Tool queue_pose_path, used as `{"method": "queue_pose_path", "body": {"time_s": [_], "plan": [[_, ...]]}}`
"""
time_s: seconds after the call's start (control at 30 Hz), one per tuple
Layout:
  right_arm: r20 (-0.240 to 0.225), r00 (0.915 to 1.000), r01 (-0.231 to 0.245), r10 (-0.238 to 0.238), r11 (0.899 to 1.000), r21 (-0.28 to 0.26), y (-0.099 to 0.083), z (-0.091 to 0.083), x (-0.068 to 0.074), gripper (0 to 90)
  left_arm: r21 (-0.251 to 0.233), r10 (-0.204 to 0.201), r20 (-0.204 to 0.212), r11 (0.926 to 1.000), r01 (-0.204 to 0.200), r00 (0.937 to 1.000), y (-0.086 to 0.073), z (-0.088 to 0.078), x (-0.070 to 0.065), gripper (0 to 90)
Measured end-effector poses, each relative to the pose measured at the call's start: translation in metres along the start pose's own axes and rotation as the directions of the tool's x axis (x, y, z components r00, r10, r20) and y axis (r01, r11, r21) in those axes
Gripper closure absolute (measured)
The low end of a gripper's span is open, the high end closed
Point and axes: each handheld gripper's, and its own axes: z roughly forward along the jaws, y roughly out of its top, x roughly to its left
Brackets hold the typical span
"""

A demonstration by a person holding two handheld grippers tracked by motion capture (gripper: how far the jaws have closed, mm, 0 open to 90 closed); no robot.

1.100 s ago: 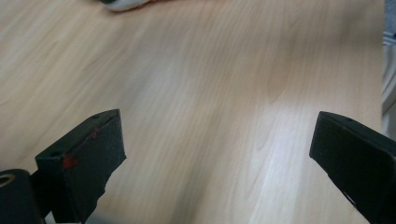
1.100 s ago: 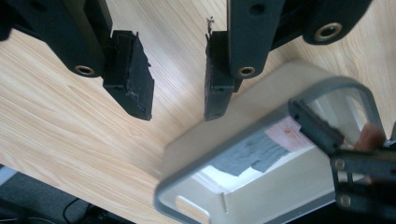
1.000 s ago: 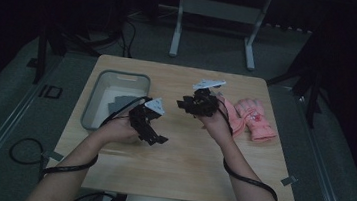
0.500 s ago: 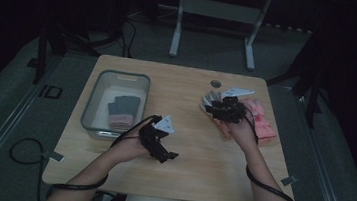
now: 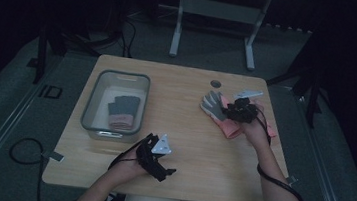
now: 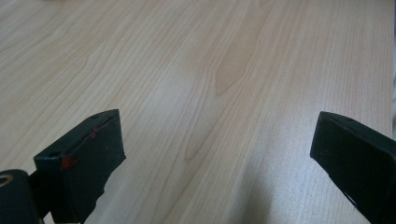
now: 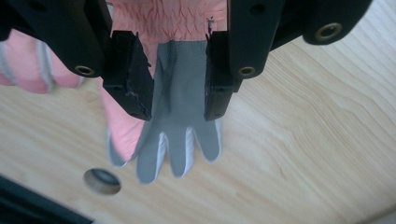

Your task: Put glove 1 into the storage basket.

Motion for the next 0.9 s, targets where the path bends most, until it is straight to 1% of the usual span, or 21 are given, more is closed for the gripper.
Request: {"method": "queue_pose_path", "body": {"time_s": [0.03, 0.1, 0.17, 0.2, 0.27, 0.3, 0.37, 0.4, 0.47, 0.5, 0.57, 0.6, 0.63, 0.67, 0.73, 0.77, 0.8, 0.83, 0.87, 0.9], "plan": [[-0.006, 1.0000, 0.003, -0.003, 1.000, 0.011, -0.001, 0.005, -0.001, 62.5, -0.011, -0.016, -0.008, 0.9998, 0.016, 0.9998, -0.004, 0.000, 0.000, 2.5], [-0.002, 0.9999, 0.011, -0.011, 0.999, 0.030, -0.001, 0.011, -0.003, 62.6, -0.029, -0.045, -0.020, 0.9986, 0.044, 0.9988, -0.010, 0.001, 0.000, 2.5], [-0.006, 0.9999, 0.012, -0.011, 0.998, 0.054, -0.002, 0.019, -0.005, 62.9, -0.037, -0.067, -0.039, 0.9972, 0.065, 0.9970, -0.017, 0.001, -0.002, 2.5], [-0.013, 0.9998, 0.013, -0.012, 0.998, 0.060, -0.003, 0.022, -0.006, 62.9, -0.037, -0.071, -0.064, 0.9969, 0.069, 0.9954, -0.019, 0.001, -0.004, 2.5], [-0.021, 0.9996, 0.021, -0.020, 0.996, 0.082, -0.005, 0.029, -0.007, 63.3, -0.023, -0.064, -0.084, 0.9978, 0.063, 0.9944, -0.022, 0.001, -0.008, 2.5], [-0.033, 0.9994, 0.016, -0.014, 0.996, 0.087, -0.006, 0.032, -0.008, 63.9, -0.024, -0.065, -0.087, 0.9977, 0.063, 0.9941, -0.024, 0.000, -0.010, 2.5], [-0.039, 0.9992, 0.011, -0.007, 0.995, 0.102, -0.008, 0.038, -0.009, 65.0, -0.040, -0.081, -0.080, 0.9962, 0.078, 0.9935, -0.025, -0.001, -0.011, 2.5], [-0.045, 0.9989, 0.013, -0.008, 0.994, 0.109, -0.010, 0.040, -0.010, 65.8, -0.042, -0.082, -0.084, 0.9960, 0.079, 0.9931, -0.025, -0.001, -0.011, 2.5], [-0.040, 0.9991, 0.020, -0.015, 0.992, 0.126, -0.012, 0.046, -0.009, 67.3, -0.059, -0.083, -0.091, 0.9952, 0.078, 0.9924, -0.025, -0.002, -0.012, 2.6], [-0.042, 0.9990, 0.023, -0.017, 0.991, 0.131, -0.013, 0.048, -0.008, 69.8, -0.070, -0.086, -0.089, 0.9943, 0.080, 0.9923, -0.025, -0.003, -0.013, 2.6], [-0.043, 0.9991, 0.002, 0.004, 0.990, 0.138, -0.014, 0.051, -0.007, 71.1, -0.080, -0.078, -0.094, 0.9943, 0.071, 0.9925, -0.024, -0.004, -0.014, 2.6], [-0.043, 0.9990, -0.006, 0.012, 0.991, 0.135, -0.015, 0.052, -0.007, 72.4, -0.085, -0.072, -0.100, 0.9943, 0.063, 0.9923, -0.024, -0.004, -0.014, 2.6], [-0.043, 0.9982, -0.036, 0.042, 0.990, 0.134, -0.016, 0.053, -0.008, 74.9, -0.089, -0.073, -0.098, 0.9940, 0.065, 0.9925, -0.024, -0.005, -0.014, 2.6], [-0.039, 0.9974, -0.055, 0.060, 0.990, 0.132, -0.016, 0.053, -0.009, 78.1, -0.098, -0.074, -0.100, 0.9931, 0.064, 0.9922, -0.024, -0.005, -0.015, 2.6], [-0.019, 0.9976, -0.063, 0.066, 0.990, 0.126, -0.016, 0.052, -0.006, 82.8, -0.103, -0.078, -0.102, 0.9924, 0.067, 0.9917, -0.025, -0.005, -0.015, 2.6], [-0.002, 0.9973, -0.073, 0.074, 0.991, 0.114, -0.016, 0.051, -0.004, 85.4, -0.107, -0.080, -0.097, 0.9919, 0.069, 0.9921, -0.025, -0.006, -0.015, 2.6], [-0.002, 0.9973, -0.073, 0.074, 0.991, 0.114, -0.016, 0.051, -0.004, 85.4, -0.107, -0.080, -0.097, 0.9919, 0.069, 0.9921, -0.025, -0.006, -0.015, 2.6], [0.027, 0.9962, -0.085, 0.083, 0.993, 0.087, -0.016, 0.047, -0.002, 86.6, -0.106, -0.079, -0.091, 0.9919, 0.069, 0.9927, -0.025, -0.005, -0.015, 2.6], [0.042, 0.9912, -0.127, 0.126, 0.992, 0.026, -0.015, 0.037, 0.004, 87.5, -0.105, -0.073, -0.097, 0.9925, 0.063, 0.9926, -0.025, -0.005, -0.016, 2.6], [0.037, 0.9863, -0.161, 0.161, 0.987, -0.012, -0.014, 0.030, 0.007, 87.7, -0.104, -0.067, -0.098, 0.9929, 0.056, 0.9929, -0.025, -0.005, -0.017, 2.6]]}}
